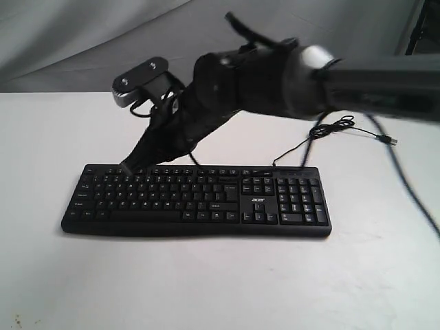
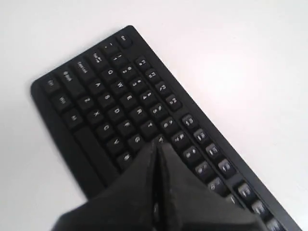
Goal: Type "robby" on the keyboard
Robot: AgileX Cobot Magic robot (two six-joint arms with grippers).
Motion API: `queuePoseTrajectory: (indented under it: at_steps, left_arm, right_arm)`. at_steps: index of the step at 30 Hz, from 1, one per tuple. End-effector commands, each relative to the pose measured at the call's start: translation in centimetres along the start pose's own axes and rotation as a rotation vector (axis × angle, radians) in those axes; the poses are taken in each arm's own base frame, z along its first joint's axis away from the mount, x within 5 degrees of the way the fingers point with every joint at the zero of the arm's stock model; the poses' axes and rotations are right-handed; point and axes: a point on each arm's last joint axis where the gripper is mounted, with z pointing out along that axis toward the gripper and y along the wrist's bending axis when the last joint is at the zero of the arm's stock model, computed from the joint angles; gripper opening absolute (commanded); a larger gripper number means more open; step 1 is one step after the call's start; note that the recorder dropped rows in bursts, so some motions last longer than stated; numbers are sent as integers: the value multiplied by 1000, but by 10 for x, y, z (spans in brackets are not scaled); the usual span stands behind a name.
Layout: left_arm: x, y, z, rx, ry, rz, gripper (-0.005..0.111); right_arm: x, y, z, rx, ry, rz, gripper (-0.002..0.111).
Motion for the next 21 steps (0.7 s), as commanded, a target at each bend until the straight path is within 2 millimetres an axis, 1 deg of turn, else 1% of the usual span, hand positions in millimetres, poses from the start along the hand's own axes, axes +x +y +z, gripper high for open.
queuePoseTrajectory:
  at_steps: [1,2,4,5,6,7,10,13,16,19,21]
  left_arm:
    - [1,0,0,5,-7,3,0]
    - [1,0,0,5,-7,3,0]
    - [1,0,0,5,-7,3,0]
    - [1,0,0,5,-7,3,0]
    - [1,0,0,5,-7,3,0]
    - [1,0,0,5,-7,3,0]
    - [1,0,0,5,-7,3,0]
    - [1,0,0,5,-7,3,0]
    - [1,0,0,5,-7,3,0]
    - [1,0,0,5,-7,3,0]
    - [1,0,0,5,-7,3,0]
  right_arm:
    - [47,14,-100,30,-105,23,0]
    - [68,16,-121,54,-158,33,0]
    - [98,19,-142,87,-229,43,0]
    - [108,20,-151,97,-257,43,0]
    - [124,22,-154,103,-255,45,0]
    - [136,24,-157,106,-255,46,0]
    - [161,27,-159,104,-241,88,0]
    - [174,28,-157,108,-243,122,0]
    - [174,28,-160,115,-267,124,0]
    - [175,25,-175,136,-329,133,0]
    - [184,21,-188,164,-367,151,0]
